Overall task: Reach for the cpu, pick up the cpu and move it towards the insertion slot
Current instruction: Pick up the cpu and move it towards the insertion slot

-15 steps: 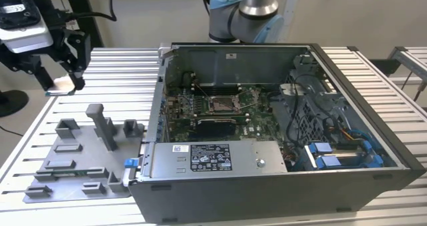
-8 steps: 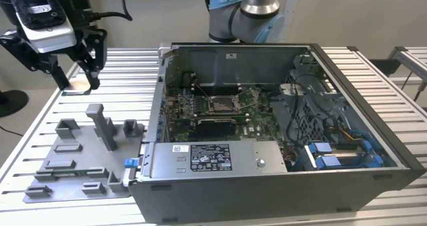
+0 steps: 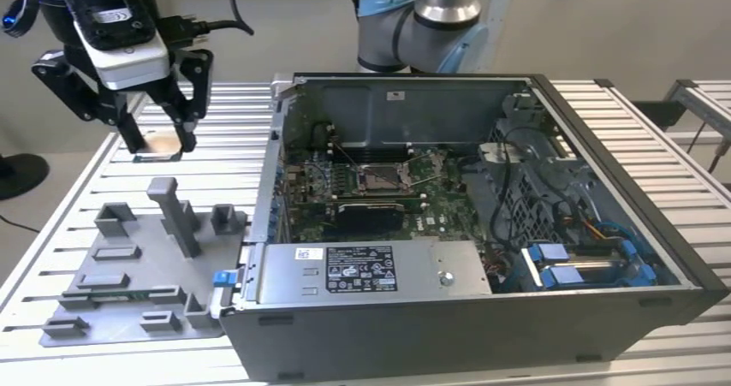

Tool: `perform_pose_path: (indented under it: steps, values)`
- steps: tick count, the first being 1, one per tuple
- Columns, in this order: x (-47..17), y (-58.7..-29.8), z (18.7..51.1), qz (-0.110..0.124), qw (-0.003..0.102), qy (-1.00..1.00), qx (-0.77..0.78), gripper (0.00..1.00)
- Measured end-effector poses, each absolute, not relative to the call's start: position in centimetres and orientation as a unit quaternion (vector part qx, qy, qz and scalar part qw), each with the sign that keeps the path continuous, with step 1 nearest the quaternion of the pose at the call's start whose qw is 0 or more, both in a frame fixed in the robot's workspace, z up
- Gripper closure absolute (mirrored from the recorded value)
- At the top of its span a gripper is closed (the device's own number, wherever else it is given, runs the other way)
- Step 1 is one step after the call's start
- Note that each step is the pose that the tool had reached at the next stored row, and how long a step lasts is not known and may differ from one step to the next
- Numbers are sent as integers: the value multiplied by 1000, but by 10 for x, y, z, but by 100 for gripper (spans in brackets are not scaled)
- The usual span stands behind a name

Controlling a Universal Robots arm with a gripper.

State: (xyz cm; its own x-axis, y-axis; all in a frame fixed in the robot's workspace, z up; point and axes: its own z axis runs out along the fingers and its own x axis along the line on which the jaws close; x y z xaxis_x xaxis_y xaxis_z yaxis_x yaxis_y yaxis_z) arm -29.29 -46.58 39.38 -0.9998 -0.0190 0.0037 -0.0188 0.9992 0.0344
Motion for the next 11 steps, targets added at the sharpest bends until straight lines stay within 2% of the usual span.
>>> perform_pose_path:
  steps: [11]
  values:
    - [-255,-466,394,-17,3,-1000,9,100]
